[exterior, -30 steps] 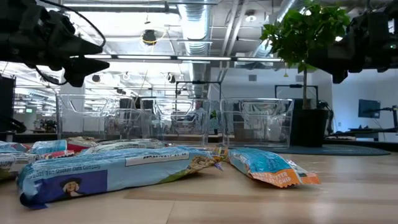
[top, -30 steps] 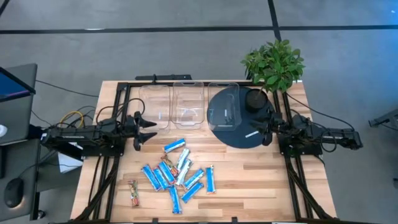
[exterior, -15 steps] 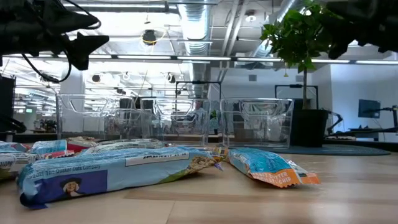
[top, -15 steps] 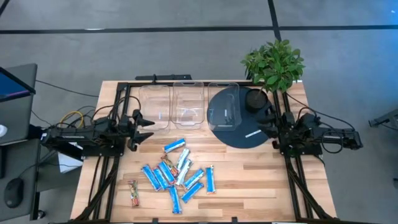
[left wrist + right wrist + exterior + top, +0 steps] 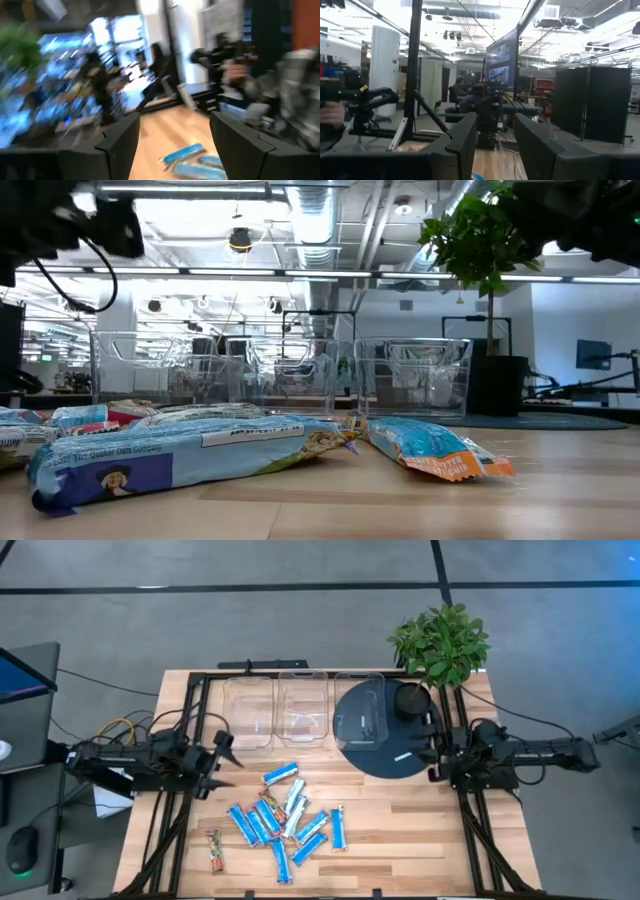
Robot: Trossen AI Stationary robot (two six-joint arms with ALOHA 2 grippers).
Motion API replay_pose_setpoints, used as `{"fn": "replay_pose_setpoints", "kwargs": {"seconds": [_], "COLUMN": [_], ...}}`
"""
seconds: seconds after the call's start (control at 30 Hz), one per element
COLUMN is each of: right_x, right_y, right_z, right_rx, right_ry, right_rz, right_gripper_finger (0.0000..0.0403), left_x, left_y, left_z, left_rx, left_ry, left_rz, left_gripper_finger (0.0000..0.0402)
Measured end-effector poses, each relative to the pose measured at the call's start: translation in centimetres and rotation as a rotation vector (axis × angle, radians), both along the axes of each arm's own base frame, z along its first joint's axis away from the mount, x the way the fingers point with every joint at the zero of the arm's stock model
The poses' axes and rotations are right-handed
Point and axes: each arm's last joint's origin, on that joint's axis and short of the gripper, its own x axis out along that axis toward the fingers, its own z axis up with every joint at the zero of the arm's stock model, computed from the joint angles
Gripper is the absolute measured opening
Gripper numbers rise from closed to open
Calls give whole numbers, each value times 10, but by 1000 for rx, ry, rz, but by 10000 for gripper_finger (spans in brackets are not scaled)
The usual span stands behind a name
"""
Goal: Pick and place Granola Bars by type
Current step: Put the orange granola bar into the middle transparent bin
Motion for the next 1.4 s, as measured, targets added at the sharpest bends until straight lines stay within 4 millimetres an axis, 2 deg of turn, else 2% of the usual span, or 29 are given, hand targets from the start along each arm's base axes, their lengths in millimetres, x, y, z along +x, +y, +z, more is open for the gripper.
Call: {"fn": "replay_pose_setpoints", "kwargs": {"seconds": [0.13,0.37,0.53,0.67,0.83,1.03,1.2,1.4], "right_x": [19,59,93,127,171,214,232,236], "right_y": [7,33,49,58,70,75,81,97], "right_z": [12,35,45,51,44,32,28,21], "right_rx": [-39,-127,-219,-257,-290,-308,-207,-124], "right_ry": [77,178,292,373,523,712,832,918], "right_rz": [49,171,85,55,45,-128,-191,-177], "right_gripper_finger": [127,127,127,127,127,127,127,127], "left_x": [-4,-8,-3,3,10,22,31,36], "left_y": [-6,-7,-4,-5,-10,-17,-22,-31], "left_z": [8,19,17,13,11,13,14,13], "left_rx": [89,131,121,145,188,270,306,306], "left_ry": [-130,-277,-215,-162,-116,27,193,327], "left_rz": [-96,-53,86,71,24,19,89,117], "left_gripper_finger": [238,238,238,238,238,238,238,238]}}
